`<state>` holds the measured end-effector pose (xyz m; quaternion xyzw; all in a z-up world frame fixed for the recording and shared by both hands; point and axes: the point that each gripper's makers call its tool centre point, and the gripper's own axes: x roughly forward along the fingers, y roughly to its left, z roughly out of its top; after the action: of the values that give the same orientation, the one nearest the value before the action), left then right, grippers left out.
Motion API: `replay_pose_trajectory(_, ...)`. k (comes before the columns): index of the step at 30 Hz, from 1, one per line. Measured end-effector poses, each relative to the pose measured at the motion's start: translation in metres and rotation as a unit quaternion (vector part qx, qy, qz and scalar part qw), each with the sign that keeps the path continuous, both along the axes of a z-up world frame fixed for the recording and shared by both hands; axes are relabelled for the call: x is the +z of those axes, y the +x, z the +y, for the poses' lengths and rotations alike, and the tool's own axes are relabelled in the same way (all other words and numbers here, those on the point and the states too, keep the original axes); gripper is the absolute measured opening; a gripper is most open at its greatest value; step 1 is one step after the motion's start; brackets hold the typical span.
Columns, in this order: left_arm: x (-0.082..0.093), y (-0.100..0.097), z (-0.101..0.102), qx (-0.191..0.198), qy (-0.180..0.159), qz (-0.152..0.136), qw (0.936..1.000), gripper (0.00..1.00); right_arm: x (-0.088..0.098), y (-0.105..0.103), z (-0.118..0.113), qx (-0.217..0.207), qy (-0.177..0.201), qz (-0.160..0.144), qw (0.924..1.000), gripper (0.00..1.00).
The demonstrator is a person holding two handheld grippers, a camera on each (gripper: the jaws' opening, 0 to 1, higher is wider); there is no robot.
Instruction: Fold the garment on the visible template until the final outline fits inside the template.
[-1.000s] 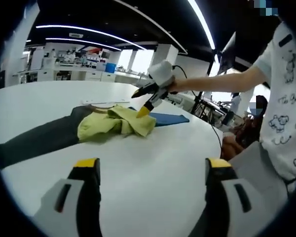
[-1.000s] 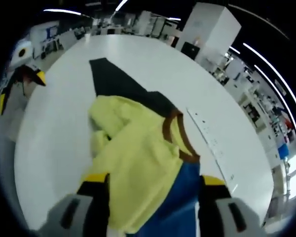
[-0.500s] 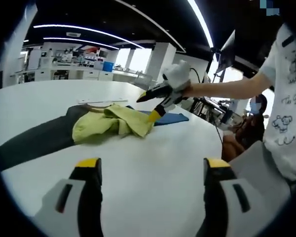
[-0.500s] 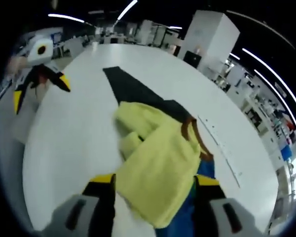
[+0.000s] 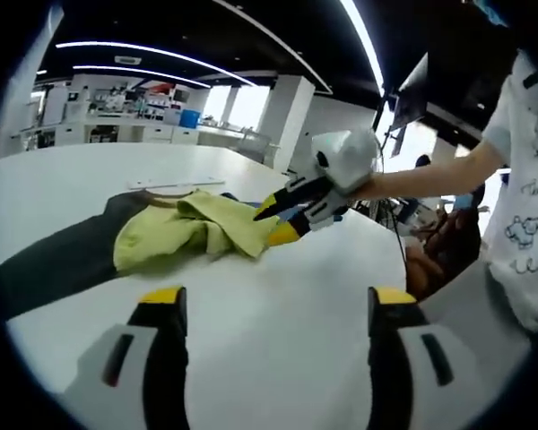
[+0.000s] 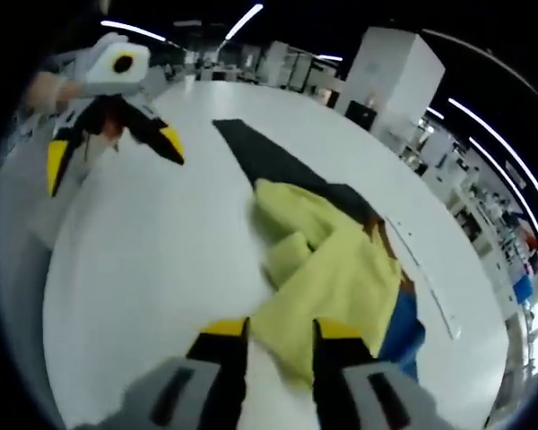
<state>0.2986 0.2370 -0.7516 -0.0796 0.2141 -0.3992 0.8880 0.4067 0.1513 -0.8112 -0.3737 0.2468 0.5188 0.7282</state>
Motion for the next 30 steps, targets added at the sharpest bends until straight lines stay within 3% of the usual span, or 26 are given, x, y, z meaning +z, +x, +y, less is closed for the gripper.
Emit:
replay_pose_trajectory(2,0.000,0.001,0.000,-0.001,-0.002,-0.001,1.0000,0.80,-0.005,-0.004,0.002,0.008,-0.004,-0.003,1.0000,0.13)
replay_pose_trajectory(8,0.000,0.001,-0.002,0.000,-0.003,0.001,1.0000,0.79,-0.018,-0.006,0.008,0.027,-0.018,-0.006,0.9994,0.11)
replay_pose_trajectory(21,0.000,0.001,0.009,0.010,-0.003,0.001,0.9999,0.79,-0.028,-0.005,0.008,0.013,-0.028,0.008,0.9995,0.05)
replay_pose_trajectory(30,-0.001,0.002,0.010,0.012,-0.004,0.002,0.9999,0.79,-0.032,0.000,0.008,-0.009,-0.013,0.034,0.9993,0.01)
